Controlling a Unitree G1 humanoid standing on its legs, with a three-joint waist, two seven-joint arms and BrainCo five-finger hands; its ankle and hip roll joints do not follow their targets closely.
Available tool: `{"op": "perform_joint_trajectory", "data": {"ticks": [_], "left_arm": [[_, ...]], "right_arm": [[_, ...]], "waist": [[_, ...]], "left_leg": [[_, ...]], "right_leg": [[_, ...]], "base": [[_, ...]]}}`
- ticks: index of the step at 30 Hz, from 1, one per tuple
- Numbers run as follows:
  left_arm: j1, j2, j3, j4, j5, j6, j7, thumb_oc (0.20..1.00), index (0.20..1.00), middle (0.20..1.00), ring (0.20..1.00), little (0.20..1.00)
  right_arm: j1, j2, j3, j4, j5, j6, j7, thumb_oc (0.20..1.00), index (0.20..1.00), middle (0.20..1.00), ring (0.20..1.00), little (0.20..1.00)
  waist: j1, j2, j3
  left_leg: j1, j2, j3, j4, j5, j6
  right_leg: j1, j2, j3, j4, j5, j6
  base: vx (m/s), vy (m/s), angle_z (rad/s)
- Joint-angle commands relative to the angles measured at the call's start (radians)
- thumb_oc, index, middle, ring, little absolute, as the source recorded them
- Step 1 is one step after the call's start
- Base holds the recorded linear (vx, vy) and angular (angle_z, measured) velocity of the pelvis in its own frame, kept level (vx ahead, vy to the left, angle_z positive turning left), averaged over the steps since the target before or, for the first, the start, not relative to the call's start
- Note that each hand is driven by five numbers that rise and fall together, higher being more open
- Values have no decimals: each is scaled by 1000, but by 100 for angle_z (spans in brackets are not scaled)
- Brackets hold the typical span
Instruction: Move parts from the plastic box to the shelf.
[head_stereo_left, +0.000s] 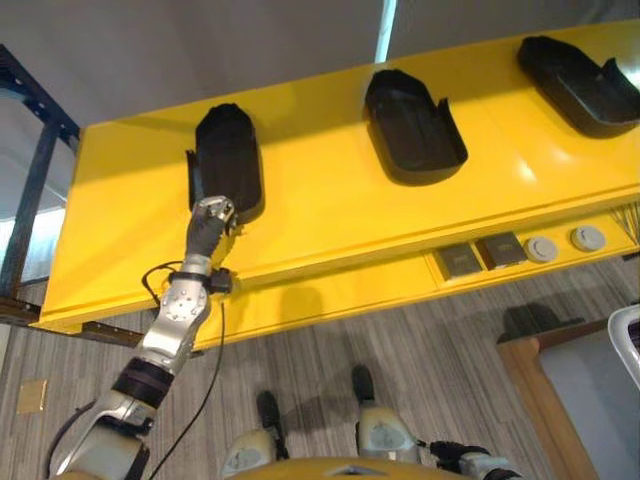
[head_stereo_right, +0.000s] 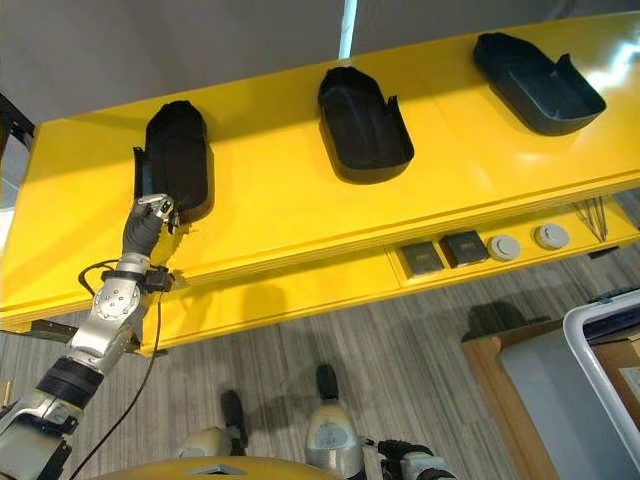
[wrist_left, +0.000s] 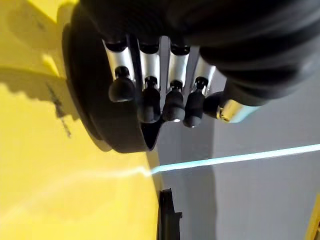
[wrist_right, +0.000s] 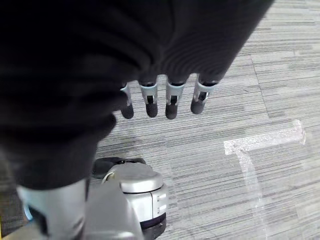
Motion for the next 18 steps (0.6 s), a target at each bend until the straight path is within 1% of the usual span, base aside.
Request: {"op": "perform_joint_trajectory", "data": {"ticks": [1, 2, 3, 4, 5, 6, 7, 8, 9, 10, 12, 13, 14, 15, 16, 17, 18], "left_arm": [[26, 5, 38, -25, 34, -98, 57, 200, 200, 200, 200, 200], [41, 2, 40, -29, 30, -102, 68, 200, 200, 200, 200, 200], [80, -8, 47, -34, 4, -118, 122, 200, 200, 200, 200, 200], [88, -8, 49, -35, 0, -118, 125, 200, 200, 200, 200, 200], [118, -12, 57, -34, 14, -108, 172, 200, 200, 200, 200, 200], [121, -13, 57, -35, 22, -107, 181, 200, 200, 200, 200, 200], [167, -16, 46, -6, 105, -85, 234, 200, 200, 200, 200, 200], [194, -18, 33, 13, 139, -80, 250, 200, 200, 200, 200, 200], [206, -19, 27, 22, 147, -74, 255, 200, 200, 200, 200, 200], [242, -30, 12, 57, 154, -45, 287, 200, 200, 200, 200, 200], [321, -84, -2, 257, 136, -30, 369, 200, 200, 200, 200, 200], [352, -122, 13, 378, 148, -56, 369, 200, 200, 200, 200, 200], [367, -143, 22, 446, 129, -51, 365, 200, 200, 200, 200, 200], [385, -172, 40, 559, 57, -17, 305, 1000, 1000, 1000, 1000, 1000], [386, -205, 72, 676, 71, -62, 317, 1000, 1000, 1000, 1000, 1000], [383, -203, 83, 724, 83, -31, 310, 1000, 1000, 1000, 1000, 1000], [374, -212, 103, 805, 100, -53, 292, 1000, 1000, 1000, 1000, 1000]], "right_arm": [[36, 43, 2, 30, 38, 27, 27, 1000, 1000, 1000, 1000, 1000], [34, 45, 0, 29, 45, 32, 28, 1000, 1000, 1000, 1000, 1000], [30, 51, -6, 31, 59, 43, 31, 1000, 1000, 1000, 1000, 1000], [29, 51, -7, 32, 59, 47, 33, 1000, 1000, 1000, 1000, 1000], [23, 55, -11, 34, 62, 59, 39, 1000, 1000, 1000, 1000, 1000], [23, 56, -11, 35, 60, 59, 41, 1000, 1000, 1000, 1000, 1000], [6, 66, -6, 41, 102, 68, 29, 1000, 1000, 1000, 1000, 1000], [-4, 70, -7, 45, 119, 72, 22, 1000, 1000, 1000, 1000, 1000], [-7, 71, -8, 47, 124, 74, 20, 1000, 1000, 1000, 1000, 1000], [-16, 73, -11, 50, 135, 81, 17, 1000, 1000, 1000, 1000, 1000], [-32, 80, -10, 72, 130, 93, 48, 1000, 1000, 1000, 1000, 1000], [-39, 89, -1, 82, 152, 94, 48, 1000, 1000, 1000, 1000, 1000], [-45, 92, 2, 91, 162, 96, 47, 1000, 1000, 1000, 1000, 1000], [-54, 93, 1, 104, 163, 106, 50, 1000, 1000, 1000, 1000, 1000], [-58, 94, 0, 119, 157, 106, 53, 1000, 1000, 1000, 1000, 1000], [-59, 94, -3, 126, 141, 116, 56, 1000, 1000, 1000, 1000, 1000], [-60, 94, 3, 140, 141, 116, 55, 1000, 1000, 1000, 1000, 1000]], "waist": [[46, -38, -93], [52, -39, -99], [68, -43, -114], [72, -44, -116], [88, -48, -125], [89, -49, -126], [115, -61, -134], [128, -66, -135], [132, -68, -136], [146, -73, -135], [173, -84, -134], [186, -91, -133], [194, -95, -133], [205, -99, -132], [210, -100, -128], [210, -99, -127], [210, -100, -130]], "left_leg": [[-25, -3, -20, 0, -20, 5], [-20, -3, -21, 0, -21, 5], [-5, -2, -27, 0, -22, 7], [-3, -2, -29, 0, -23, 8], [8, -3, -39, 0, -25, 11], [10, -3, -40, 0, -25, 11], [25, -8, -63, 4, -33, 15], [29, -10, -73, 5, -38, 18], [32, -12, -77, 6, -40, 19], [37, -15, -90, 7, -44, 20], [43, -25, -112, 6, -45, 21], [44, -29, -122, 6, -45, 22], [43, -32, -127, 6, -45, 23], [40, -35, -135, 7, -45, 25], [37, -38, -146, 9, -45, 27], [37, -41, -145, 8, -48, 29], [37, -42, -146, 7, -49, 28]], "right_leg": [[31, -30, -38, 2, -55, 2], [37, -31, -43, 2, -56, 1], [54, -32, -53, 2, -59, -4], [58, -32, -55, 2, -60, -5], [73, -30, -60, 2, -64, -11], [76, -30, -61, 2, -65, -11], [102, -23, -74, 2, -72, -20], [111, -19, -77, 4, -78, -23], [115, -17, -79, 5, -80, -24], [125, -14, -84, 7, -86, -27], [140, -11, -100, 8, -89, -25], [144, -11, -110, 10, -89, -23], [145, -12, -115, 12, -89, -22], [145, -14, -125, 15, -90, -20], [142, -16, -130, 18, -89, -20], [141, -19, -134, 18, -89, -16], [140, -20, -133, 18, -89, -15]], "base": [[-30, -31, 12], [-59, -39, 7], [-44, -22, 8], [-56, -42, 11], [-25, -33, 18], [-49, -94, 36], [-39, -90, 33], [-41, -93, 33], [-32, -41, 30], [-42, -27, 33], [-54, -29, 27], [-36, -26, 32], [-34, -21, 44], [-55, -1, 45], [-60, 20, 47], [-43, 38, 40], [-18, 46, 38]]}}
